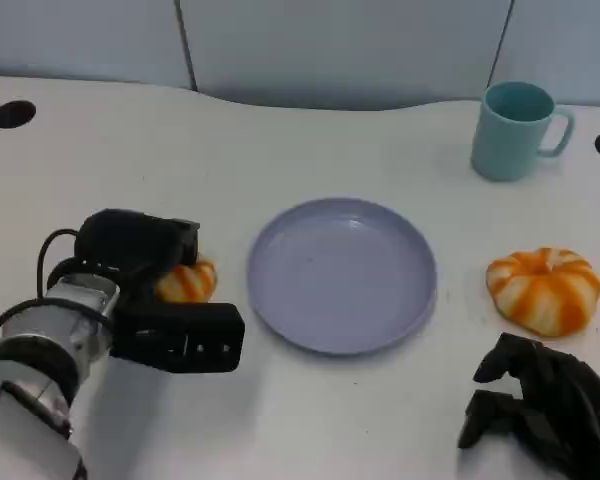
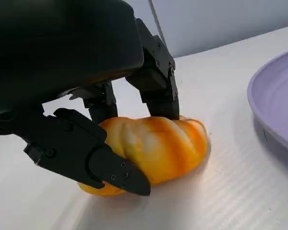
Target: Grasp the bread from the table and place it into the plate.
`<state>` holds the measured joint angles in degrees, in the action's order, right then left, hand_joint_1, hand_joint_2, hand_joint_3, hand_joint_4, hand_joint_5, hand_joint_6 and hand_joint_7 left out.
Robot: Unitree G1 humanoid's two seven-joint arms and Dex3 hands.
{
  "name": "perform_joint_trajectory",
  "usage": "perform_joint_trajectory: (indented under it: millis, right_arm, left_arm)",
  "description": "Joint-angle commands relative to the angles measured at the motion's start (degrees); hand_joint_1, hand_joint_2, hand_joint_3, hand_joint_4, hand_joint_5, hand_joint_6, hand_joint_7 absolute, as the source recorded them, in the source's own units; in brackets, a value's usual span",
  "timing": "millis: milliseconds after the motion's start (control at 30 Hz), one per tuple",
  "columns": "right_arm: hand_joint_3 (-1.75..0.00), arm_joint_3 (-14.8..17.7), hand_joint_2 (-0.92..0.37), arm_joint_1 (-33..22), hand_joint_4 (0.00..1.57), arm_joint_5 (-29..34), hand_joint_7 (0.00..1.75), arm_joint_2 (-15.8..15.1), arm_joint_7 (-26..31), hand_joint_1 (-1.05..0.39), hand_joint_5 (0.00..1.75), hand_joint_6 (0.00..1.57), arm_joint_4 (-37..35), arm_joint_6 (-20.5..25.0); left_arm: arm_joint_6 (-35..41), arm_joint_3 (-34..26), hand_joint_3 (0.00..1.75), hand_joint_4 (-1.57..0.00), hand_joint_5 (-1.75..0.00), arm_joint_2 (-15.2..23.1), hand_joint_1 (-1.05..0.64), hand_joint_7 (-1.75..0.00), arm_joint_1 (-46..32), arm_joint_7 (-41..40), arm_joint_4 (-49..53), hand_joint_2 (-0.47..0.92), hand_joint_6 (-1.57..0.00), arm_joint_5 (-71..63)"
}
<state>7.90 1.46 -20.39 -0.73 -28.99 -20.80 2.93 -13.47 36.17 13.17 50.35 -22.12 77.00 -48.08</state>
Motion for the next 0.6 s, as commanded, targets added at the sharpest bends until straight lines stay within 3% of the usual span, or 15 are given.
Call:
perform_joint_trajectory:
  millis: [33, 200, 600]
  right_arm:
    - [-0.38, 0.3, -0.92, -0.7, 1.27, -0.2, 0.97, -0.7, 0.6, -0.45, 1.03, 1.16, 1.0, 0.6]
    - [-0.38, 0.1, -0.92, -0.4, 1.26, 0.0, 0.98, -0.6, 0.4, -0.45, 1.03, 1.16, 0.2, -0.1]
    - [-0.39, -0.6, -0.92, -0.7, 1.26, 0.6, 0.97, 0.4, 1.8, -0.45, 1.03, 1.16, 0.7, 0.0]
  left_arm:
    - [0.0, 0.0, 0.34, -0.74, -1.75, 1.0, -0.25, -1.56, -1.7, -2.2, 0.7, 0.92, -0.56, 0.3]
    - [-1.1, -0.6, 0.34, -0.70, -1.75, 1.7, -0.23, -1.73, -1.0, -5.2, 0.3, 0.92, -0.50, 0.8]
    - [-5.6, -2.6, 0.38, -0.81, -1.75, 1.7, -0.19, -1.75, 2.7, -10.3, -1.1, 0.89, -0.57, 2.3]
